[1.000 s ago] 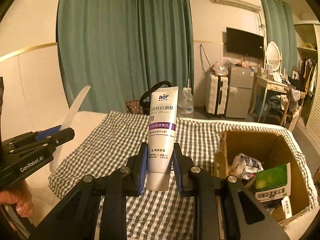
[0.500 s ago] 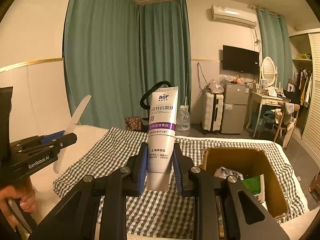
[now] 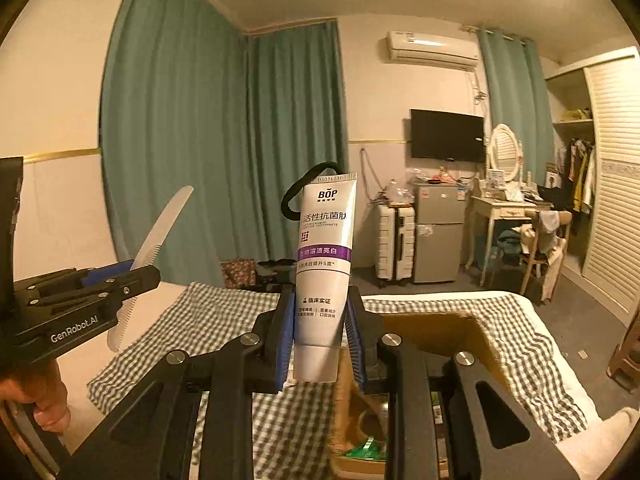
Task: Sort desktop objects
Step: 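Carry the comb and toothpaste tube over the box with both tools, then release the comb and toothpaste tube into the box with both tools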
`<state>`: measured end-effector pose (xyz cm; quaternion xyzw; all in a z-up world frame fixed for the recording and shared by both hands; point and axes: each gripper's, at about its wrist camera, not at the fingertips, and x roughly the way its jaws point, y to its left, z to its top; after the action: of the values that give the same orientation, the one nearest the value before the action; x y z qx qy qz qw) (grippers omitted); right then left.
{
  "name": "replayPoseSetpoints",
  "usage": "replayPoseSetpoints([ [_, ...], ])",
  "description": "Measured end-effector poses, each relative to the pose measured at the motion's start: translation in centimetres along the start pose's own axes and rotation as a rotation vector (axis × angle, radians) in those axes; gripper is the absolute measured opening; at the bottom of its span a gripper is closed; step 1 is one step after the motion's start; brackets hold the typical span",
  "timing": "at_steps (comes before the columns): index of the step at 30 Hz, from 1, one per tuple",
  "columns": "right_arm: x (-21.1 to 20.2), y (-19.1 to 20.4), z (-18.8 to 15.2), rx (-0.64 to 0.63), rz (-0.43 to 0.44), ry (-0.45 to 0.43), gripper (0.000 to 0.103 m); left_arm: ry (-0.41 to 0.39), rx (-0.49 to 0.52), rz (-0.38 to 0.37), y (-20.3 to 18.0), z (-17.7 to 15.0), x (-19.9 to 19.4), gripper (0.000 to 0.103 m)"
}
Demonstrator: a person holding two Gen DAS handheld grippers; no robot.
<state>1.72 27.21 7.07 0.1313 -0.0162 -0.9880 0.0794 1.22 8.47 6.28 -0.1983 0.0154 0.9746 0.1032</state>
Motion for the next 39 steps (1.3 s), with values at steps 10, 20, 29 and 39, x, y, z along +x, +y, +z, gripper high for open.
replayPoseSetpoints([
  [10, -0.2, -6.5, -0.4, 0.086, -0.12, 0.001, 0.024, 0.031, 0.051, -0.089, -6.4, 0.4, 4.4, 0.027],
  [20, 2.0, -10.5, -2.0, 0.146, -0.184, 0.061, 0.024, 0.104, 0.084, -0.173, -11.1, -0.9, 10.5, 0.027],
  [29, 4.8, -12.0, -4.9, 0.17, -0.196, 0.158, 0.024, 0.213, 0.088, -0.211, -13.3, -4.7, 16.1, 0.027],
  [39, 9.0, -11.6, -8.0, 0.127, -0.196, 0.307, 0.024, 0.324, 0.081, -0.214, -13.9, -8.3, 19.6, 0.028],
])
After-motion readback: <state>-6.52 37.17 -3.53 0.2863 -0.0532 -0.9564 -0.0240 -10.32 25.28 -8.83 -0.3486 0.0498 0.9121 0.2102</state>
